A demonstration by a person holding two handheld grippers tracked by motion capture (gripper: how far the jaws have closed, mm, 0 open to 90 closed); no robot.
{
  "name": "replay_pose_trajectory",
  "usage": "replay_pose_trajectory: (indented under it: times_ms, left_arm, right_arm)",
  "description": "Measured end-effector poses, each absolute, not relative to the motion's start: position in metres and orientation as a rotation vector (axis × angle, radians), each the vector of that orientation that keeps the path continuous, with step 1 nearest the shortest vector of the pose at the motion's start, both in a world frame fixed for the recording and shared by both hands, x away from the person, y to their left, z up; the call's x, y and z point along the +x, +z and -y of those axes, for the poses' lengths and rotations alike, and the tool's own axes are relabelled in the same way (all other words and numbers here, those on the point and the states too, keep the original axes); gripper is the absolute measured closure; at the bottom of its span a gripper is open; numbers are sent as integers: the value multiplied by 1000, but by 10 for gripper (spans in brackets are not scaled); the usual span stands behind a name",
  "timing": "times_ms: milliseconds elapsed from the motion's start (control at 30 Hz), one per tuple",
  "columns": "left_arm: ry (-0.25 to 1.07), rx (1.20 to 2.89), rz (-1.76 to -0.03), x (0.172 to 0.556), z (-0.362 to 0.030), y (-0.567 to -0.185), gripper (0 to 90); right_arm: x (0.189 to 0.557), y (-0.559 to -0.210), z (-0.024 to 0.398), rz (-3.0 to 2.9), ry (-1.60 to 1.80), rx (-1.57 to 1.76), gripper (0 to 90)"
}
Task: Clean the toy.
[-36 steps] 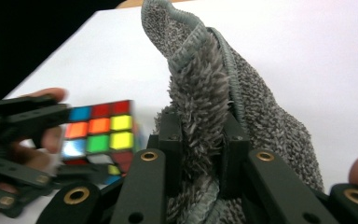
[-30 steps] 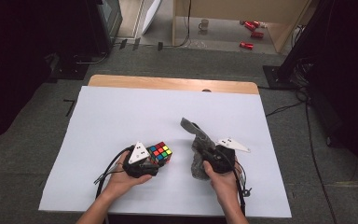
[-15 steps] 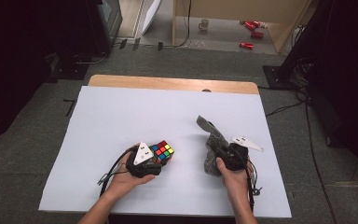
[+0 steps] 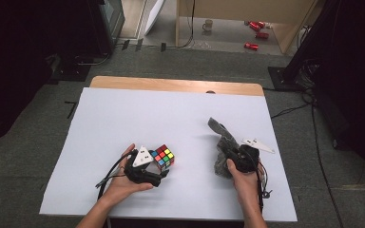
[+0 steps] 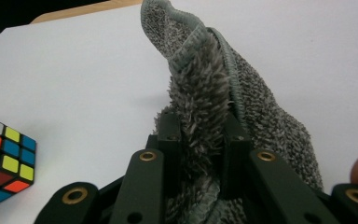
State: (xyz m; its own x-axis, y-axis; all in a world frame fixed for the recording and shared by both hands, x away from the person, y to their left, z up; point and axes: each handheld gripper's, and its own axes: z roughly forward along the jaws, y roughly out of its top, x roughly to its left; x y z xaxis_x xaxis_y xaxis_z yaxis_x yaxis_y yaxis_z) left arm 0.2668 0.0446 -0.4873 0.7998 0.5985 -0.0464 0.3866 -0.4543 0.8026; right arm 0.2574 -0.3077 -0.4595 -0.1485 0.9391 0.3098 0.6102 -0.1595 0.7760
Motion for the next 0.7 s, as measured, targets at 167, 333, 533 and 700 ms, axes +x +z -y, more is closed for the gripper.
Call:
replay_pose_trajectory:
  times_ms: [167, 333, 533, 700]
  left_arm:
    - [296, 2062, -729, 265, -54, -478, 35]
    - [300, 2029, -729, 259, -68, -467, 28]
    - [319, 1972, -783, 256, -94, -459, 28]
    - [346, 1937, -855, 258, -115, -458, 28]
  right_arm:
    - [257, -461, 312, -1737, 1207, 1764, 747]
    - [258, -467, 313, -1757, 1137, 1741, 736]
    - [258, -470, 311, -1773, 1113, 1727, 732]
    - [257, -470, 311, -1773, 1115, 1724, 725]
